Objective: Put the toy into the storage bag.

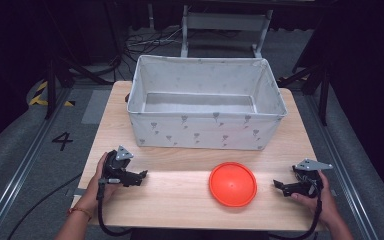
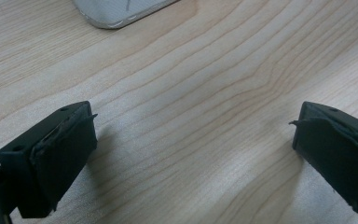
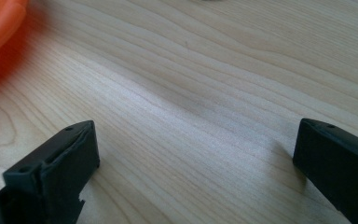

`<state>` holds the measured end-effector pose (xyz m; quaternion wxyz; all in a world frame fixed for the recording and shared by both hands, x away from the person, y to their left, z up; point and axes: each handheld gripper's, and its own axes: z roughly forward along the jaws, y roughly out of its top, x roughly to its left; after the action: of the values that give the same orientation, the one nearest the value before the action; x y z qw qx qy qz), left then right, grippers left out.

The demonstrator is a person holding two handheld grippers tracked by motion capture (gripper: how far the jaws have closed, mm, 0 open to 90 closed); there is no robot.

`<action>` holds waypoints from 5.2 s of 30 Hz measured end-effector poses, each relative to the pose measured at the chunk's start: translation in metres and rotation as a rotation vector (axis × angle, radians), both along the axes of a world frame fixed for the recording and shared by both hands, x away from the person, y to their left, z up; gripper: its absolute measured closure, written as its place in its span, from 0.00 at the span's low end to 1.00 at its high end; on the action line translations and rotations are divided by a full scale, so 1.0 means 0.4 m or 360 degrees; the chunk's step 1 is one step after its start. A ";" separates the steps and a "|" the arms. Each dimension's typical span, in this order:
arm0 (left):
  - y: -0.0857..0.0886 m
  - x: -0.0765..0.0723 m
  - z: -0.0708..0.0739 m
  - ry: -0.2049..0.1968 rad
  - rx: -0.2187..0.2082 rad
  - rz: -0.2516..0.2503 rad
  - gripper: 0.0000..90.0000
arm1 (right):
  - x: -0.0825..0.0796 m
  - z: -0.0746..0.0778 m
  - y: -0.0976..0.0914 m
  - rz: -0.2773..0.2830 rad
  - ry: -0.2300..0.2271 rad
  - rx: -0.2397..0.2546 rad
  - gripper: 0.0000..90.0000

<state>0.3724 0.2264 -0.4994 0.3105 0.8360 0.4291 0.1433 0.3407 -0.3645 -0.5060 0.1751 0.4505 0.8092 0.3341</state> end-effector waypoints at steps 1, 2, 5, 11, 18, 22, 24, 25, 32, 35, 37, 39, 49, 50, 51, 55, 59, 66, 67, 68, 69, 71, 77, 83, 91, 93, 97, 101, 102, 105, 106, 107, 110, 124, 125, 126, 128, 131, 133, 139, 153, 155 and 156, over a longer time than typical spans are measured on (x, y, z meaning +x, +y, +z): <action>0.000 0.000 0.000 0.0000 0.0000 0.0000 0.00 | 0.000 0.000 0.000 0.0000 0.0001 0.0001 0.00; 0.000 -0.002 0.000 -0.0006 -0.0003 -0.0002 0.00 | 0.000 0.000 0.000 -0.0001 0.0001 0.0001 0.00; 0.002 -0.001 0.000 -0.0026 0.0012 -0.0011 0.00 | 0.000 0.000 -0.001 0.0002 0.0001 0.0002 0.00; 0.008 0.004 0.000 -0.0002 0.0000 -0.0084 0.00 | 0.000 0.001 -0.001 -0.0004 0.0005 -0.0001 0.01; 0.009 0.003 0.000 -0.0010 -0.0002 -0.0097 0.01 | -0.003 0.013 -0.004 0.0016 0.0038 -0.0014 0.15; 0.010 0.003 0.000 -0.0010 -0.0002 -0.0102 0.01 | -0.012 0.035 0.007 0.0075 0.0049 0.0027 0.23; 0.010 0.003 0.000 -0.0010 -0.0003 -0.0101 0.01 | -0.015 0.048 0.022 0.0120 0.0040 0.0043 0.25; 0.010 0.003 0.000 -0.0009 -0.0005 -0.0103 0.01 | -0.016 0.053 0.029 0.0132 0.0034 0.0051 0.25; 0.010 0.003 0.000 -0.0009 -0.0003 -0.0106 0.01 | -0.012 0.086 0.106 0.0294 0.0040 0.0097 0.23; 0.010 0.003 0.000 -0.0008 -0.0006 -0.0104 0.01 | -0.009 0.091 0.138 0.0357 0.0049 0.0098 0.23; 0.010 0.003 0.000 -0.0009 -0.0005 -0.0104 0.01 | -0.006 0.093 0.160 0.0394 0.0063 0.0100 0.22; 0.010 0.003 0.000 -0.0009 -0.0006 -0.0104 0.01 | -0.002 0.093 0.183 0.0438 0.0079 0.0091 0.22; 0.010 0.003 0.000 -0.0008 -0.0005 -0.0103 0.01 | 0.043 0.063 0.279 0.0575 0.0169 0.0017 0.23; 0.010 0.003 0.000 -0.0007 -0.0005 -0.0103 0.01 | 0.050 0.058 0.283 0.0577 0.0180 0.0031 0.23; 0.010 0.003 0.000 -0.0008 -0.0005 -0.0102 0.01 | 0.056 0.053 0.286 0.0567 0.0181 0.0020 0.23; 0.010 0.003 0.000 -0.0007 -0.0005 -0.0104 0.01 | 0.059 0.039 0.303 0.0591 0.0198 -0.0005 0.18; 0.010 0.003 0.000 -0.0007 -0.0005 -0.0105 0.01 | 0.051 0.037 0.314 0.0590 0.0173 -0.0034 0.18; 0.011 0.003 0.000 -0.0010 -0.0002 -0.0105 0.01 | 0.047 0.045 0.324 0.0579 0.0187 -0.0060 0.27; 0.011 0.002 0.000 -0.0007 -0.0004 -0.0105 0.01 | 0.049 0.047 0.323 0.0576 0.0193 -0.0060 0.30; 0.011 0.003 0.000 -0.0009 -0.0001 -0.0106 0.01 | 0.051 0.049 0.322 0.0575 0.0203 -0.0062 0.34; 0.011 0.003 0.000 -0.0008 -0.0001 -0.0106 0.01 | 0.056 0.053 0.321 0.0568 0.0219 -0.0061 0.41; 0.011 0.003 0.000 -0.0008 -0.0004 -0.0105 0.01 | 0.065 0.057 0.318 0.0555 0.0242 -0.0035 0.48; 0.010 0.002 0.000 -0.0007 -0.0005 -0.0104 0.01 | 0.086 0.063 0.308 0.0581 0.0314 0.0018 0.63; 0.010 0.002 0.000 -0.0007 -0.0005 -0.0103 0.01 | 0.088 0.086 0.281 0.0627 0.0333 0.0136 0.81; 0.010 0.002 0.000 -0.0009 -0.0006 -0.0100 0.01 | 0.068 0.164 0.285 0.0760 0.0278 0.0167 0.90; 0.010 0.002 0.000 -0.0011 -0.0003 -0.0100 0.01 | 0.058 0.194 0.295 0.0798 0.0256 0.0131 0.91; 0.011 0.002 0.000 -0.0015 0.0004 -0.0101 0.01 | 0.036 0.242 0.323 0.0871 0.0200 -0.0012 0.91; 0.011 0.001 0.000 -0.0015 0.0004 -0.0100 0.01 | 0.018 0.289 0.346 0.0940 0.0130 -0.0174 0.91; 0.011 0.001 0.000 -0.0015 0.0004 -0.0100 0.01 | 0.017 0.297 0.348 0.0941 0.0121 -0.0198 0.91; 0.011 0.001 0.000 -0.0015 0.0004 -0.0100 0.01 | 0.016 0.311 0.349 0.0943 0.0103 -0.0246 0.91; 0.011 0.001 0.000 -0.0016 0.0004 -0.0100 0.01 | 0.016 0.323 0.346 0.0942 0.0083 -0.0290 0.92; 0.011 0.001 0.000 -0.0016 0.0004 -0.0100 0.01 | 0.016 0.328 0.345 0.0939 0.0081 -0.0291 0.92; 0.011 0.001 0.000 -0.0015 0.0004 -0.0100 0.01 | 0.014 0.347 0.335 0.0925 0.0054 -0.0310 0.92; 0.011 0.001 0.000 -0.0016 0.0004 -0.0100 0.01 | 0.001 0.461 0.255 0.0840 -0.0053 -0.0359 0.92; 0.011 0.001 0.000 -0.0015 0.0004 -0.0100 0.01 | -0.001 0.471 0.248 0.0831 -0.0063 -0.0362 0.92; 0.011 0.001 0.000 -0.0015 0.0004 -0.0100 0.01 | -0.003 0.479 0.242 0.0825 -0.0065 -0.0356 0.92; 0.011 0.001 0.000 -0.0015 0.0005 -0.0098 0.01 | -0.006 0.498 0.229 0.0803 -0.0085 -0.0358 0.92; 0.011 0.001 0.001 -0.0017 0.0006 -0.0093 0.01 | -0.010 0.523 0.213 0.0798 -0.0104 -0.0362 0.92; 0.011 0.001 0.000 -0.0017 0.0005 -0.0093 0.01 | -0.010 0.532 0.208 0.0802 -0.0108 -0.0366 0.92; 0.011 0.001 0.001 -0.0017 0.0006 -0.0093 0.01 | -0.005 0.577 0.190 0.0790 -0.0142 -0.0364 0.92; 0.011 0.001 0.000 -0.0021 0.0007 -0.0093 0.01 | 0.016 0.685 0.176 0.0747 -0.0218 -0.0380 0.92; 0.011 0.001 0.001 -0.0017 0.0006 -0.0093 0.01 | 0.021 0.705 0.176 0.0737 -0.0230 -0.0377 0.92; 0.011 0.001 0.001 -0.0017 0.0005 -0.0093 0.01 | 0.024 0.715 0.176 0.0733 -0.0245 -0.0369 0.92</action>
<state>0.3727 0.2307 -0.4992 0.3154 0.8479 0.4027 0.1393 0.3502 -0.2940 -0.2199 0.2059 0.2048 0.9075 0.3034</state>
